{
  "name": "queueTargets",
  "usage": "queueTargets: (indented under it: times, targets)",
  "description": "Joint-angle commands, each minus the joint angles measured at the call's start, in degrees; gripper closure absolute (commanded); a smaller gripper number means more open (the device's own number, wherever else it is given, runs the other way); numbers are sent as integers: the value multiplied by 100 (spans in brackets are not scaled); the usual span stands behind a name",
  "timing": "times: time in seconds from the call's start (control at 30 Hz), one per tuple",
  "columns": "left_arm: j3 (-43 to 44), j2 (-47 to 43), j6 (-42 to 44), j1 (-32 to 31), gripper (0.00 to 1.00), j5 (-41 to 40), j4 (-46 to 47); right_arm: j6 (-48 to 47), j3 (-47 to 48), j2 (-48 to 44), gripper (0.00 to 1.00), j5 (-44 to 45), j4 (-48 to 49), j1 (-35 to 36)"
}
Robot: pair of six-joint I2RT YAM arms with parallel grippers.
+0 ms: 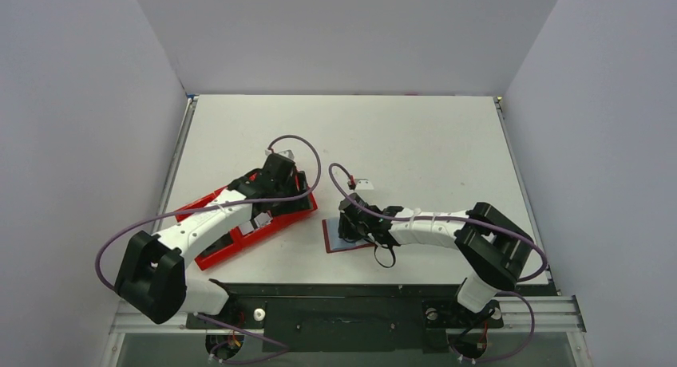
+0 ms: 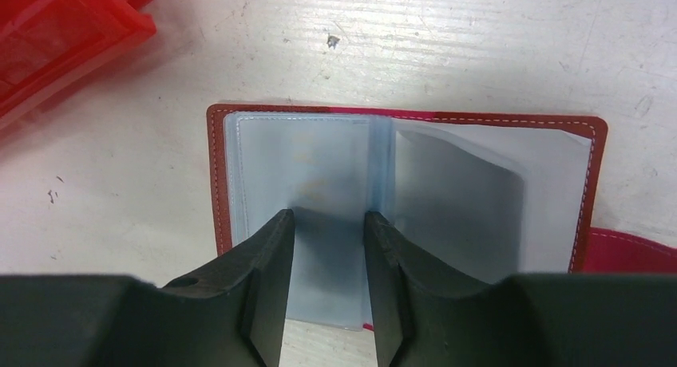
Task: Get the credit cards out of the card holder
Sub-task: Remove the credit card from the card holder.
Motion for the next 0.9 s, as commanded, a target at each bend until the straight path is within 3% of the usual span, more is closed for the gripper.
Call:
queueTargets:
  times: [0.0,0.3,0.5,0.87]
  targets:
    - [62,62,-63,-94,40,-24,244,23,-173,391,73,11,-236,-27]
    - [83,283,-131,-360,40,-41,319,120,-691,342,99,-554,485,-335]
    - [120,500,-197,-563,46,-37,447,197,-1026,314,100,-1168,1192,-515]
    - [511,1123,-196,-892,71,-83,582,354,-1319,234,100,-1624,1852,-692]
